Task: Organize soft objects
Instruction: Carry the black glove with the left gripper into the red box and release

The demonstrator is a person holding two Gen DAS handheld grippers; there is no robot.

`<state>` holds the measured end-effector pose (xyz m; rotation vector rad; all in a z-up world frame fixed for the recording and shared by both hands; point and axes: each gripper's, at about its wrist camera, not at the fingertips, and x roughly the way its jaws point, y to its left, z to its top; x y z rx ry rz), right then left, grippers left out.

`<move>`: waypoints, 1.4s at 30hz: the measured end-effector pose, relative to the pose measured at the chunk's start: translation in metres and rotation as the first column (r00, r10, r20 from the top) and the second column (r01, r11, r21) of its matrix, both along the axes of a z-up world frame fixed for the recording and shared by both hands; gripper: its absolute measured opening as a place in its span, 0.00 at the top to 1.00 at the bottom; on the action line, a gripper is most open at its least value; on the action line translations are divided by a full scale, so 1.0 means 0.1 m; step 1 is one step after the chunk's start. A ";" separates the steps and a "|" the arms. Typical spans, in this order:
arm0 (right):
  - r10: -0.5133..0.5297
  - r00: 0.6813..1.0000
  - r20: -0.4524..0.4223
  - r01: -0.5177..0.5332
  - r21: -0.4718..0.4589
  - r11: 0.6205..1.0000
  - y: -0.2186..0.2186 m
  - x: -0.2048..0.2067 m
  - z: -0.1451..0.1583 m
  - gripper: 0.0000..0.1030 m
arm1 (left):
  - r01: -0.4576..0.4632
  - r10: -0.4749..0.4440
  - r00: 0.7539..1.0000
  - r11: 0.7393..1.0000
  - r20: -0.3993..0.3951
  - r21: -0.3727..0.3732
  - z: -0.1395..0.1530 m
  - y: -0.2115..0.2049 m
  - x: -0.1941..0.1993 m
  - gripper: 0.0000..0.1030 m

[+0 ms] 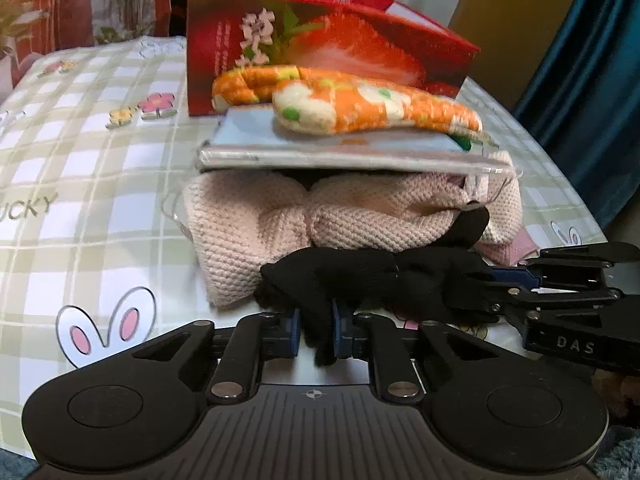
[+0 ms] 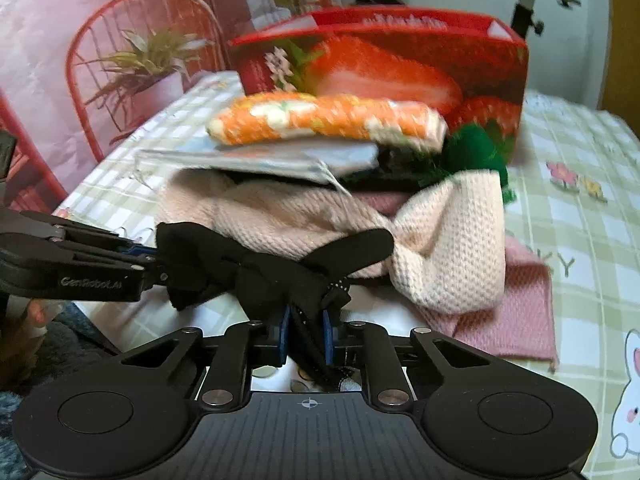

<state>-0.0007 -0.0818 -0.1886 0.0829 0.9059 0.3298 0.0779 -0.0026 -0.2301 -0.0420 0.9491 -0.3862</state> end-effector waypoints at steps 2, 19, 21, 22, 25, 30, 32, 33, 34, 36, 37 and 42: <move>0.020 0.999 0.036 -0.020 -0.002 1.000 0.01 -0.04 0.06 0.86 | -0.007 0.007 0.999 1.000 0.031 0.006 0.07 0.01 -0.02 0.88; 0.020 0.947 0.322 -0.037 0.048 0.998 -0.06 -0.30 0.74 0.86 | -0.018 0.000 0.924 0.999 0.382 0.043 0.85 -0.03 -0.46 0.87; 0.025 0.936 0.352 -0.042 0.041 0.998 -0.06 -0.33 0.78 0.86 | -0.024 0.010 0.919 0.999 0.394 0.030 0.87 -0.03 -0.45 0.87; 0.027 0.931 0.364 -0.043 0.036 0.998 -0.06 -0.34 0.80 0.86 | -0.026 0.014 0.916 0.999 0.400 0.024 0.89 -0.03 -0.45 0.87; 0.028 0.923 0.385 -0.044 0.032 0.999 -0.07 -0.34 0.86 0.86 | -0.027 0.023 0.911 1.000 0.413 0.004 0.90 -0.03 -0.44 0.87; 0.024 0.907 0.421 -0.039 0.026 0.999 -0.07 -0.32 0.98 0.86 | -0.016 0.026 0.904 0.999 0.426 -0.029 1.02 -0.02 -0.40 0.87; 0.025 0.904 0.427 -0.038 0.023 0.999 -0.08 -0.27 1.03 0.86 | -0.010 0.026 0.905 0.999 0.425 -0.040 1.09 -0.02 -0.33 0.87; 0.027 0.902 0.430 -0.039 0.019 0.999 -0.09 -0.24 1.06 0.86 | -0.009 0.028 0.906 0.999 0.422 -0.047 1.11 -0.01 -0.30 0.87; 0.029 0.900 0.435 -0.040 0.015 0.999 -0.09 -0.21 1.09 0.86 | -0.008 0.032 0.907 0.998 0.419 -0.058 1.13 0.00 -0.26 0.87; 0.036 0.893 0.448 -0.041 0.000 0.999 -0.11 -0.13 1.16 0.86 | -0.004 0.036 0.907 0.997 0.419 -0.076 1.18 0.01 -0.18 0.87; 0.039 0.890 0.454 -0.041 -0.005 0.999 -0.12 -0.09 1.19 0.86 | -0.003 0.037 0.905 0.997 0.424 -0.081 1.21 0.01 -0.13 0.87; 0.050 0.883 0.467 -0.044 -0.024 0.999 -0.19 0.21 1.33 0.86 | -0.003 0.037 0.898 0.997 0.439 -0.077 1.29 -0.05 0.10 0.87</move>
